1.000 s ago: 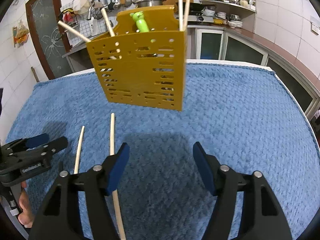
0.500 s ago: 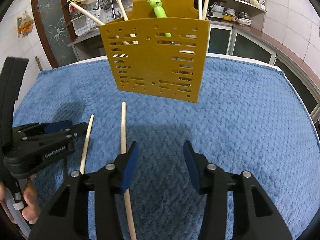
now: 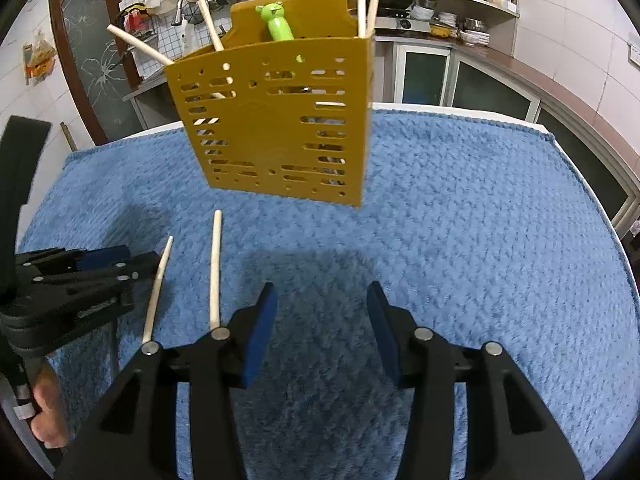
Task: Organize utensils
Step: 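Close the left tool on a chopstick while the right tool grasps another chopstick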
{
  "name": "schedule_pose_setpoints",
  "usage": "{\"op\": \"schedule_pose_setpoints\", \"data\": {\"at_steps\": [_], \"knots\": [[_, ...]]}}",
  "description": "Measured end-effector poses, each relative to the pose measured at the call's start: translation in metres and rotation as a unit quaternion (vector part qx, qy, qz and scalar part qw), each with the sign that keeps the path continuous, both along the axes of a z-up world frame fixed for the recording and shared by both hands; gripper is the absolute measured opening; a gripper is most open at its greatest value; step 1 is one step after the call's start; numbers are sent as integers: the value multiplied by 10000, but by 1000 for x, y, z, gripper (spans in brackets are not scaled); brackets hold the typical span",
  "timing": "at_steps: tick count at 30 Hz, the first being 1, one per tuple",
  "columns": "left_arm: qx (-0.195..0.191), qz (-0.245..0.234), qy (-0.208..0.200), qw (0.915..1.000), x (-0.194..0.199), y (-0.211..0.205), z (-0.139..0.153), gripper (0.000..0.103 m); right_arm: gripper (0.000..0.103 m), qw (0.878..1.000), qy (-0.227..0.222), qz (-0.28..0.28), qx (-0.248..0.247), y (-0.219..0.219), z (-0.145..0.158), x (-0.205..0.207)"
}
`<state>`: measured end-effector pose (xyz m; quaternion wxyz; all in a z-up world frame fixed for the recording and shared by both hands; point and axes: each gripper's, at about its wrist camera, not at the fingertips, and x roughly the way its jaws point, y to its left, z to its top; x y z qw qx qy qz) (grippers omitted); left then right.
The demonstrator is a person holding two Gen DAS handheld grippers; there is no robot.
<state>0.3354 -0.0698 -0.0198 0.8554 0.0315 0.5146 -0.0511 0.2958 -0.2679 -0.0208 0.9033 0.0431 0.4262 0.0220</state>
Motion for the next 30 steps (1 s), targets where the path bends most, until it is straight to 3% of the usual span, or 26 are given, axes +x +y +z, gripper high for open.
{"op": "schedule_pose_setpoints", "data": {"at_steps": [4, 9, 10, 13, 21, 23, 30], "knots": [[2, -75, -30, 10000, -8, -10, 5, 38, 46, 10000, -4, -46, 48, -5, 1, 1], [148, -183, 155, 9996, -11, -23, -9, 38, 46, 9999, 42, -90, 86, -10, -2, 1], [199, -202, 108, 9995, -12, -24, -9, 37, 46, 9999, 47, -96, 85, -11, -2, 1], [238, -289, 74, 9993, -11, -25, -8, 15, 46, 9999, 75, -72, 78, -9, -3, 3], [149, -516, 30, 9986, -2, -7, 0, 3, 46, 9996, 154, 234, -55, 22, 1, 21], [327, -445, -156, 9984, -5, 1, 9, 3, 46, 9991, 196, 361, -110, 34, 1, 27], [49, -313, -15, 9995, 7, 33, 6, 3, 46, 9963, 553, 593, -295, 67, -9, 54]]}}
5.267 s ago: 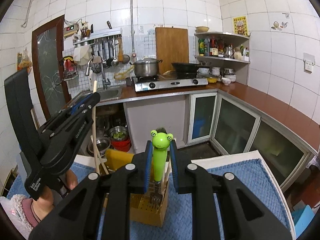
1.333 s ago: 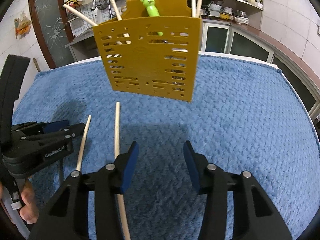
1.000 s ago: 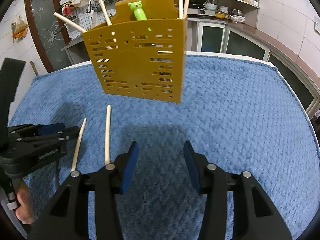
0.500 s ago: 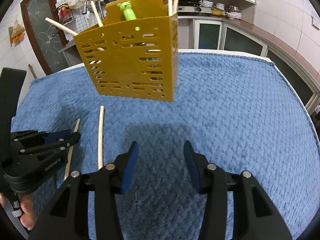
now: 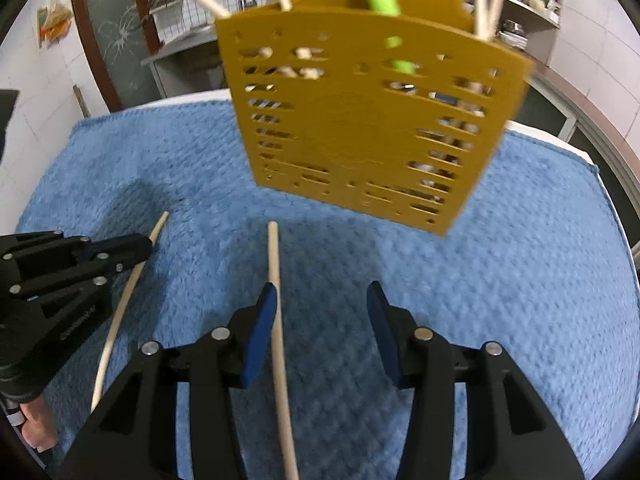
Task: Organize utensils
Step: 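Close the left tool on a chopstick while the right tool grasps another chopstick, then lift the left tool's chopstick over the holder while the right tool carries its chopstick there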
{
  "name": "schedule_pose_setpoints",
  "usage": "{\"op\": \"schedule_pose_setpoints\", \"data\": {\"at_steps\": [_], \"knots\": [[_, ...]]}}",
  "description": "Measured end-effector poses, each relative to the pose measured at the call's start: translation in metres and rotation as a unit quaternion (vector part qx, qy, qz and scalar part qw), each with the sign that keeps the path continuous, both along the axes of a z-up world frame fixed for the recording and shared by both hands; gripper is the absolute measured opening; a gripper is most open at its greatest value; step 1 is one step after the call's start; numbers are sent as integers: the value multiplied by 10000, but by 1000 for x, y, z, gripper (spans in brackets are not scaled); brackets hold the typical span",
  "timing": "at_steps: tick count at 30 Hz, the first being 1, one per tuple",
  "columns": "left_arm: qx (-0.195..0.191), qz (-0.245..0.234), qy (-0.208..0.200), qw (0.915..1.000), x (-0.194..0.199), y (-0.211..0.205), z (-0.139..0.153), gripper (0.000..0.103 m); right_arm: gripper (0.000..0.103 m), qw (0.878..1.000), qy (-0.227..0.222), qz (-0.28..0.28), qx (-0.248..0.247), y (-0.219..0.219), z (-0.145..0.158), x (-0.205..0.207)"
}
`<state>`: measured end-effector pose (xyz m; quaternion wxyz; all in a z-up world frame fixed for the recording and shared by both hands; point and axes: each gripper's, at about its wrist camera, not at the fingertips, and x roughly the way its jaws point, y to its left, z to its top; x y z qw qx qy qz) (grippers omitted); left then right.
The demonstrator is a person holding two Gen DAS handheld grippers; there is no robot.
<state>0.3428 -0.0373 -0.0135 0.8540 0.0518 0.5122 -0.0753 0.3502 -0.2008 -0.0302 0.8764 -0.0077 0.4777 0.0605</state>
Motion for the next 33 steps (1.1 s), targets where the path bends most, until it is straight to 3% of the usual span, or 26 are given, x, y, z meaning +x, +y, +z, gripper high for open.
{"op": "schedule_pose_setpoints", "data": {"at_steps": [3, 5, 8, 13, 17, 24, 33], "knots": [[-39, -65, 74, 9999, 4, 0, -4, 3, 39, 9997, 256, 47, 0, 6, -5, 10], [-9, -96, 115, 9999, 8, -1, -5, 3, 28, 9991, 399, 119, -58, 13, -5, 14], [45, -132, 153, 9998, 9, -2, -7, 3, 27, 9981, 548, 163, -216, 21, -6, 17], [209, -194, 133, 9995, 14, -7, -15, 5, 27, 9979, 634, 131, -7, 18, -5, 20], [153, -149, 161, 9996, 13, -5, -14, 5, 6, 9979, 609, 81, 208, 6, -2, 16], [-78, -95, -36, 9999, 5, 1, -1, 4, 4, 9974, 234, -161, 660, -38, 21, 1], [-174, -17, -126, 9998, 2, 4, 7, 4, 4, 9977, 216, -114, 626, -49, 21, 4]]}}
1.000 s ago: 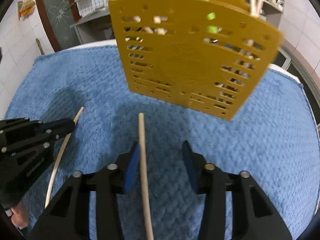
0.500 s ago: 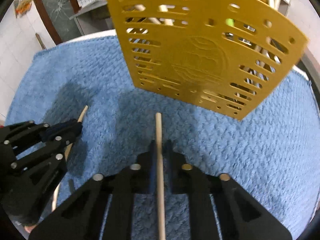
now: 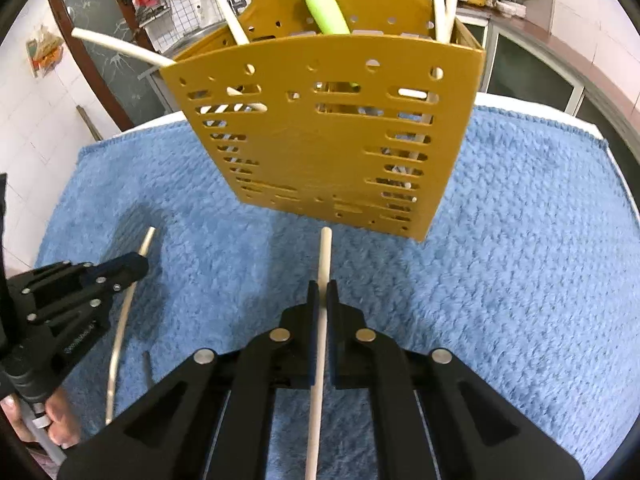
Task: Organize utensils
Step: 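Lift the left tool's chopstick over the holder while the right tool carries its chopstick there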
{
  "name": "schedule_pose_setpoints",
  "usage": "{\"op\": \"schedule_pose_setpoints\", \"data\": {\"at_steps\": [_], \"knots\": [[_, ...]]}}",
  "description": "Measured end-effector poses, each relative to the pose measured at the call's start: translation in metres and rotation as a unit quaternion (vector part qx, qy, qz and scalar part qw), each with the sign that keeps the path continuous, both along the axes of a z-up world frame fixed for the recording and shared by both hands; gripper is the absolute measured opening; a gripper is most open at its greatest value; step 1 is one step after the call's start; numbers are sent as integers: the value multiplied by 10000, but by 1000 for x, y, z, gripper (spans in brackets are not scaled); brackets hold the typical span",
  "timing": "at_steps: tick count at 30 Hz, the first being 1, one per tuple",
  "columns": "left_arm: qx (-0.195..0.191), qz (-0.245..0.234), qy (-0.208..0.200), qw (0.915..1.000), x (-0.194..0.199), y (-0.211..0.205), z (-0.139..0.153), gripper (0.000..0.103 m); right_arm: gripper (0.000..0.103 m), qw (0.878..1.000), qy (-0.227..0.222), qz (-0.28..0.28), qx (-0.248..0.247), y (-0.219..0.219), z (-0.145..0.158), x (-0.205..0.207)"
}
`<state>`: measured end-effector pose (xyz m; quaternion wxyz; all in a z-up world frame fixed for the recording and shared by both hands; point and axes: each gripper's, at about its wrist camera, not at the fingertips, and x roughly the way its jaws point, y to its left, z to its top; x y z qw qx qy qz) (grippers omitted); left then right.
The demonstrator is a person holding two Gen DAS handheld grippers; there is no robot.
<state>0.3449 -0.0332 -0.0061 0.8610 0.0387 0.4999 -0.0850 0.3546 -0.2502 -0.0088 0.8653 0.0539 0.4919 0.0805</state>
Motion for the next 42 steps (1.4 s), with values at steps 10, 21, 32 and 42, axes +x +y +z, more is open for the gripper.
{"op": "schedule_pose_setpoints", "data": {"at_steps": [10, 21, 32, 42], "knots": [[-405, -2, -573, 9975, -11, 10, 42, 4, 4, 9956, -796, -153, 461, -20, 39, -27], [-1022, -51, -1556, 9825, -30, 13, 97, 4, 4, 9781, -1928, -452, 638, -45, 85, -58], [-1048, -143, -1605, 9814, -23, 4, 98, 4, 0, 9884, -1374, -554, 324, -47, 63, -40], [-936, -22, -1291, 9872, -6, 12, 69, 4, 2, 9945, -611, -781, 322, -63, 7, -16]]}}
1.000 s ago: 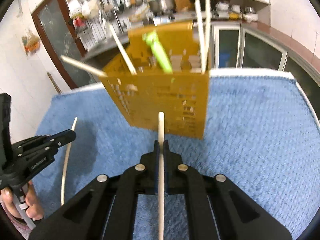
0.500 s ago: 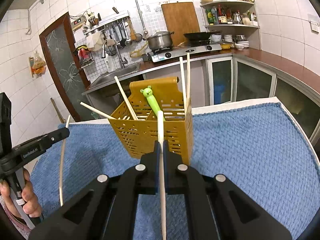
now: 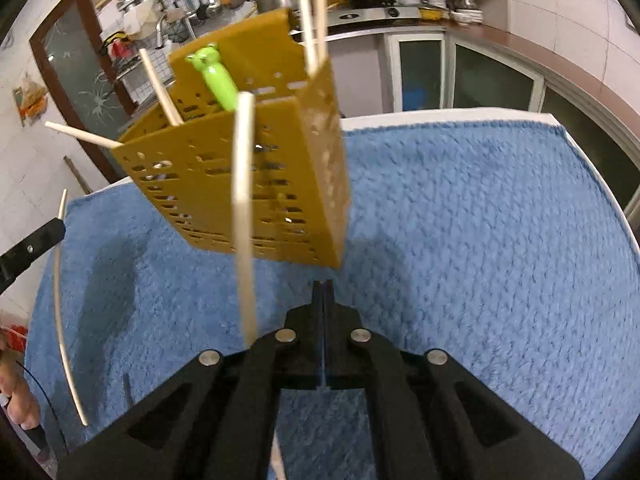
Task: Organize utensils
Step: 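Lift the left tool's chopstick over the holder while the right tool carries its chopstick there, then lower the left tool's chopstick into the holder while the right tool lowers its chopstick too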
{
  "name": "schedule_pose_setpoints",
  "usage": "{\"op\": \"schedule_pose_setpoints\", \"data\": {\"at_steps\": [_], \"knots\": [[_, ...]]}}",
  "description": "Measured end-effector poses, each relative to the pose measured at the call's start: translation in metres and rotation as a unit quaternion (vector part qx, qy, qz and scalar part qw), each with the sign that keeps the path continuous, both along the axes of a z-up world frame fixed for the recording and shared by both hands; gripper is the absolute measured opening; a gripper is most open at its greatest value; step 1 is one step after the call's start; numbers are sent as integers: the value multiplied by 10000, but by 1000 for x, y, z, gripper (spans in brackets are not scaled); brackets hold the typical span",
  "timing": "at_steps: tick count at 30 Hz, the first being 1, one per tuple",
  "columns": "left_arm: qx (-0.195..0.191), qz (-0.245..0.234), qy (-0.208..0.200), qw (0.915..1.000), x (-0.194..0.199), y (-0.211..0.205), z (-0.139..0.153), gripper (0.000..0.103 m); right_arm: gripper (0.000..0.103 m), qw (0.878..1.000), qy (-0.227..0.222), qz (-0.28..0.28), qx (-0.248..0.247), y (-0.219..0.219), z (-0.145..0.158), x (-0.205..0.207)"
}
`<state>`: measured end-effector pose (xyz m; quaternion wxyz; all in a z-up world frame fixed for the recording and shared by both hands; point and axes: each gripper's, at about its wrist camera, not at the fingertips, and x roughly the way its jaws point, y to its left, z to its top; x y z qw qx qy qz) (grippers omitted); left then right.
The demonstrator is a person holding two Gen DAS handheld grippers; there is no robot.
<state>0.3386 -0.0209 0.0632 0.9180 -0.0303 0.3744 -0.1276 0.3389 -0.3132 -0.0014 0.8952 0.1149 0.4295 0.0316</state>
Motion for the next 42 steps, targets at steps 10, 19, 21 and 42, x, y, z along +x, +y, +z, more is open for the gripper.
{"op": "schedule_pose_setpoints", "data": {"at_steps": [10, 19, 21, 42], "knots": [[-37, 23, 24, 10000, 8, 5, -3, 4, 55, 9984, -550, -93, -121, -8, 41, -14], [-2, 6, 39, 10000, 8, 0, -2, 4, 46, 9978, -404, 216, -473, 22, 55, 14], [2, -20, 21, 10000, 8, -1, 0, 4, 38, 9982, -284, 211, -476, 24, 53, 23], [-171, -214, -145, 9995, 5, -14, 18, 4, 6, 9962, -767, 286, -288, 18, 85, 2]]}}
